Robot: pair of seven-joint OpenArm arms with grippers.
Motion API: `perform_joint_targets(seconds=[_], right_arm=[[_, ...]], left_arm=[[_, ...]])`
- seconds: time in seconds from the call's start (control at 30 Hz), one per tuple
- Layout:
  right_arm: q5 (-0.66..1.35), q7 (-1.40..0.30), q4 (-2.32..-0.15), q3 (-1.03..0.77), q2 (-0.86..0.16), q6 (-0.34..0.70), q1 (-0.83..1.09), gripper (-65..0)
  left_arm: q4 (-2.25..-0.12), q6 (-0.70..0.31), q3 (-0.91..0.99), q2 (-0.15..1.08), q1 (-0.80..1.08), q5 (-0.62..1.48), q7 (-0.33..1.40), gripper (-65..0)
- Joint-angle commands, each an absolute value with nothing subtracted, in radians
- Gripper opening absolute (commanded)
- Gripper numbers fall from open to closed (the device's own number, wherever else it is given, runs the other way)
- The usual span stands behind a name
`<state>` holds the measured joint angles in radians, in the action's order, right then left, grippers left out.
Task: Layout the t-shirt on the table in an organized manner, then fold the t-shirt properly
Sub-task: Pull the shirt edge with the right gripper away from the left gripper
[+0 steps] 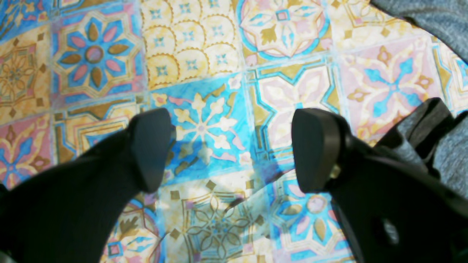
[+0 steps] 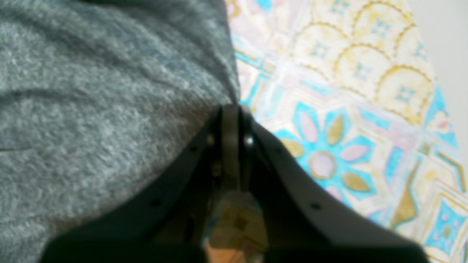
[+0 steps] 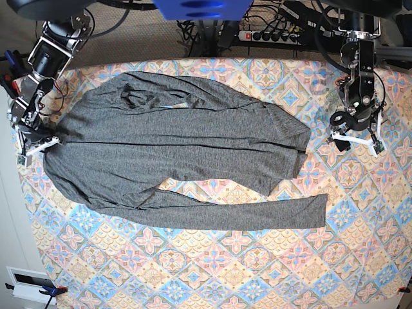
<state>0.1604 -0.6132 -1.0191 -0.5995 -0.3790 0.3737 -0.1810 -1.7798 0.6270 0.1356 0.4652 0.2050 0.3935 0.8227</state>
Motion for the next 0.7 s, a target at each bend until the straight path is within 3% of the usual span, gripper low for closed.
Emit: perform_joint_targets(seconds=[0.0,0.1,0.3,0.4,0.67], right_arm=[[0.165,-0.596,-1.036,-0.605,-0.403,0.372,-0.200,-64.8],[0.168,-0.596,-1.036,-0.605,-0.403,0.372,-0.200,-61.5],[0.170,-0.596,-1.055,-0.605,-0.398,0.372,-0.199,-44.9],[0.171,-0.598,-1.164,-0.604,-0.372,0.372,-0.193,-39.5],[0.168,-0.762,-1.612,-0.604,-0.285,0.372,-0.176,-38.2]], left_arm=[[-1.793,0.627,0.140,0.479,0.194,0.383,0.802,-14.8],[-1.793,0.627,0.140,0.479,0.194,0.383,0.802,-14.6],[-1.793,0.627,0.143,0.455,0.193,0.375,0.802,-14.5],[-1.793,0.627,0.140,0.452,0.193,0.383,0.802,-14.5],[-1.799,0.627,0.143,0.412,0.189,0.384,0.802,-14.5]])
